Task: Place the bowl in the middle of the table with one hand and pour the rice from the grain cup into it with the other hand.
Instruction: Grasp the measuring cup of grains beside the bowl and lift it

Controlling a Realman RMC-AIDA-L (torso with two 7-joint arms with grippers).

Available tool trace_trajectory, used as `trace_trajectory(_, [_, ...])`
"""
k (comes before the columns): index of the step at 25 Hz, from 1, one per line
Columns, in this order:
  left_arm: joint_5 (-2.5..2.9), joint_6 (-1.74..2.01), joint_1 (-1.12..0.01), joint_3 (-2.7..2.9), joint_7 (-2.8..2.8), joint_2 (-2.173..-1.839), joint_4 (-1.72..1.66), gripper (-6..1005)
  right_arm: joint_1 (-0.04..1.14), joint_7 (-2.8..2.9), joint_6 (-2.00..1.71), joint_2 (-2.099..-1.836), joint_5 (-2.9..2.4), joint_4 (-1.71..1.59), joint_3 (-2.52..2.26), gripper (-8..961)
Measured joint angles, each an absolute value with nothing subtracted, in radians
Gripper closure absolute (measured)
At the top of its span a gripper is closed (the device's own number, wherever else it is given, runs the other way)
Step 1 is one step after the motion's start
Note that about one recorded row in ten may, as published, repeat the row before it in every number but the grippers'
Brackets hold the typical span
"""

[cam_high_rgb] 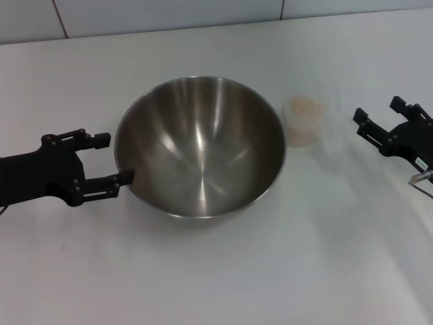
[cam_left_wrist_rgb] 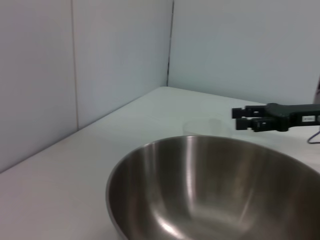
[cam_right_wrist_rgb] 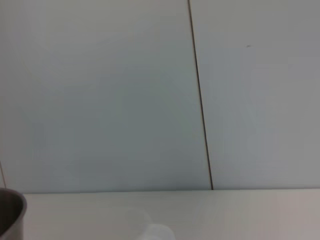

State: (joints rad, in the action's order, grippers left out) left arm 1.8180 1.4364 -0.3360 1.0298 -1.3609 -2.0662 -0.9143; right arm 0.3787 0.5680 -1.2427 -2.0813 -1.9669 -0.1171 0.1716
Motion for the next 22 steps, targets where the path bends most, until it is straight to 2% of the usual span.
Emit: trace_trajectory(22, [1.821,1.427,-0.359,1.061,-1.384,-2.068,-0.906,203,0.464,0.565,-1.112,-2.082,-1.966,-0.087,0.141,122])
